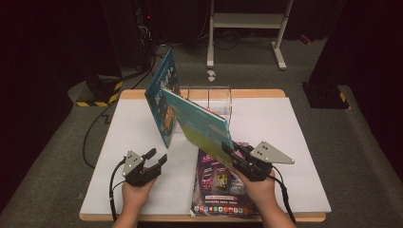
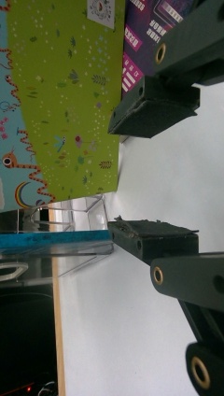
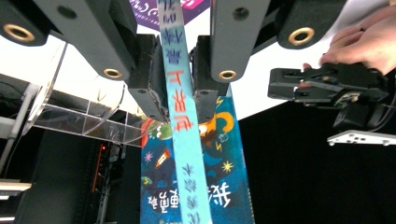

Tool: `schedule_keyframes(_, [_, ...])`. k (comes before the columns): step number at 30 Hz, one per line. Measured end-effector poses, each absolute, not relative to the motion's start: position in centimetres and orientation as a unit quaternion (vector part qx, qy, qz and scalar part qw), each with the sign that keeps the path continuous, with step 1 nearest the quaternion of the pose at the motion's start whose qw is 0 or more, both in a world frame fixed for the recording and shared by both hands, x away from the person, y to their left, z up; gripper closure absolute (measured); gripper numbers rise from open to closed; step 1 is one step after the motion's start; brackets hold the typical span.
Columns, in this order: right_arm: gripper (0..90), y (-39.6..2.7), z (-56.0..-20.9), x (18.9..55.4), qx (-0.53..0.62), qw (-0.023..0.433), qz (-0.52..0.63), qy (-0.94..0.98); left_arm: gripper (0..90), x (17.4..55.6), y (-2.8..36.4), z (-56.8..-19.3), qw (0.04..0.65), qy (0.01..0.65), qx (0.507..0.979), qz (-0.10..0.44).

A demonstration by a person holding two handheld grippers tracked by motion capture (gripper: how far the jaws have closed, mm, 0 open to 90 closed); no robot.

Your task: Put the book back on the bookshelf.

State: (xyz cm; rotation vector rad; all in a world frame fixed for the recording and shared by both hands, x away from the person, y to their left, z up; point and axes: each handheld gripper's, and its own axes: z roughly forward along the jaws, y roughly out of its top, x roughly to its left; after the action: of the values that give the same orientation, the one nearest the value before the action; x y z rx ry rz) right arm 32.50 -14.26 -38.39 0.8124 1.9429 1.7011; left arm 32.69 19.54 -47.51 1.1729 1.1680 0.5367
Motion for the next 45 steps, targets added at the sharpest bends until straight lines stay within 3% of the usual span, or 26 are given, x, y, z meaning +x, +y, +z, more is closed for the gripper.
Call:
schedule_keyframes(10, [74.3,-14.3,-39.2,31.3,0.298,0.212,0.622,0.692,46.1,32.5,19.4,-47.3,0.647,0.512,0.514,0.235])
schedule_keyframes(23, [79.3,-13.1,-38.6,31.1,0.289,0.257,0.597,0.703,41.1,31.7,17.8,-45.2,0.675,0.485,0.512,0.216])
schedule_keyframes(32, [80.1,-13.4,-38.5,31.5,0.301,0.257,0.594,0.701,26.9,31.3,14.8,-41.9,0.716,0.449,0.512,0.155])
schedule_keyframes(45, [79.6,-13.2,-38.7,31.2,0.302,0.256,0.600,0.696,19.9,32.5,8.8,-35.7,0.758,0.395,0.513,0.083])
